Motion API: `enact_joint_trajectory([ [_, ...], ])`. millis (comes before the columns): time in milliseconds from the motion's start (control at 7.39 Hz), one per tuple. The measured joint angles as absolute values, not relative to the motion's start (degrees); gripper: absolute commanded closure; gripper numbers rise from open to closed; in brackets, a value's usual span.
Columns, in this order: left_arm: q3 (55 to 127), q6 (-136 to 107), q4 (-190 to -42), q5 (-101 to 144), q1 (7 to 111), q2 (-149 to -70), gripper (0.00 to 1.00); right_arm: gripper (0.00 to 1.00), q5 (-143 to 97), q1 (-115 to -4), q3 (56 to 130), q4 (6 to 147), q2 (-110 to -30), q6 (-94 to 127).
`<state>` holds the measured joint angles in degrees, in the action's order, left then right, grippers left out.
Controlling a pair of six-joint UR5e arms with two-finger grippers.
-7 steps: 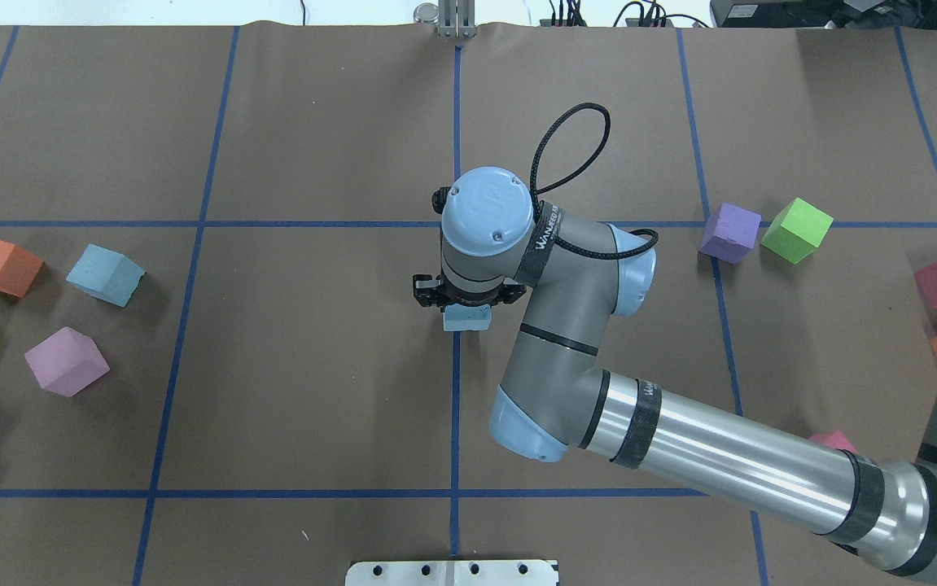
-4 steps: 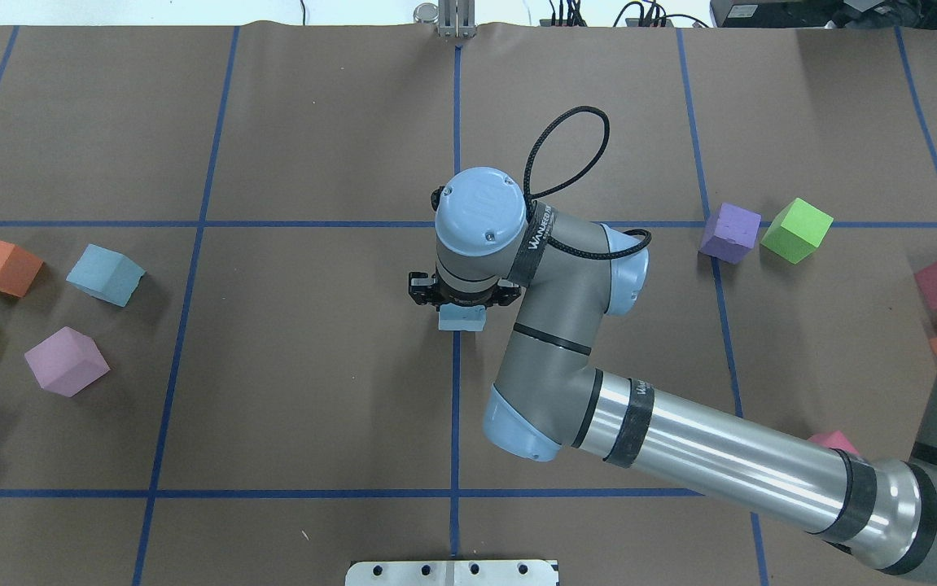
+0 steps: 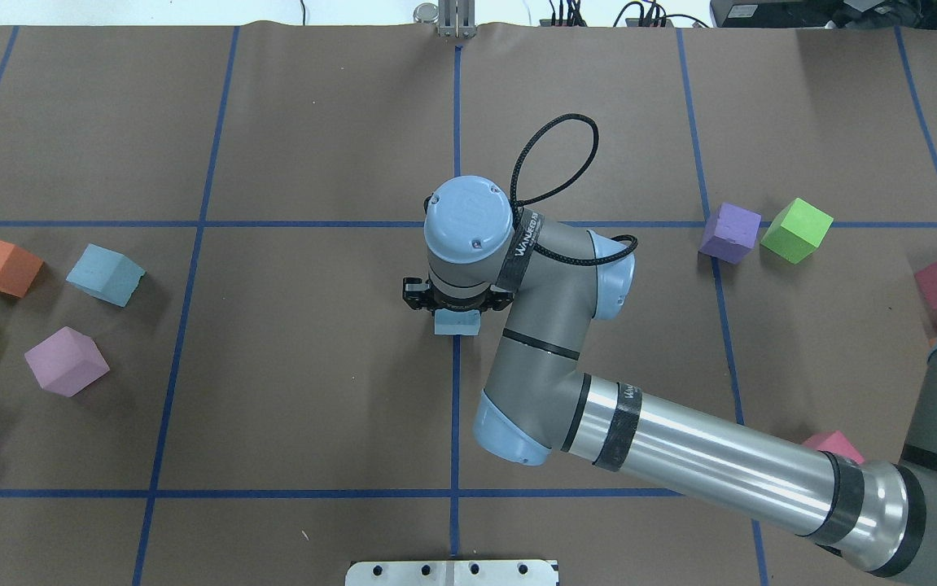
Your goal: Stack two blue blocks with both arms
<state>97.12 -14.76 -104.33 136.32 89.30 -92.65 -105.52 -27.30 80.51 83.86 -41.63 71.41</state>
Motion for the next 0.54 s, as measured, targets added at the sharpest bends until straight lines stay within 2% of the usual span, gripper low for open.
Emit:
enact_joint_trajectory([
  [406, 97.1, -14.8, -104.3, 136.3, 89.3, -92.6, 0.02, 0.09, -105.3, -27.1, 80.4, 83.9, -41.7, 71.3],
  [541, 97.1, -14.8, -104.3, 136.3, 89.3, -92.6, 0.01, 0.01, -105.0, -27.1, 80.4, 83.9, -41.7, 71.3],
])
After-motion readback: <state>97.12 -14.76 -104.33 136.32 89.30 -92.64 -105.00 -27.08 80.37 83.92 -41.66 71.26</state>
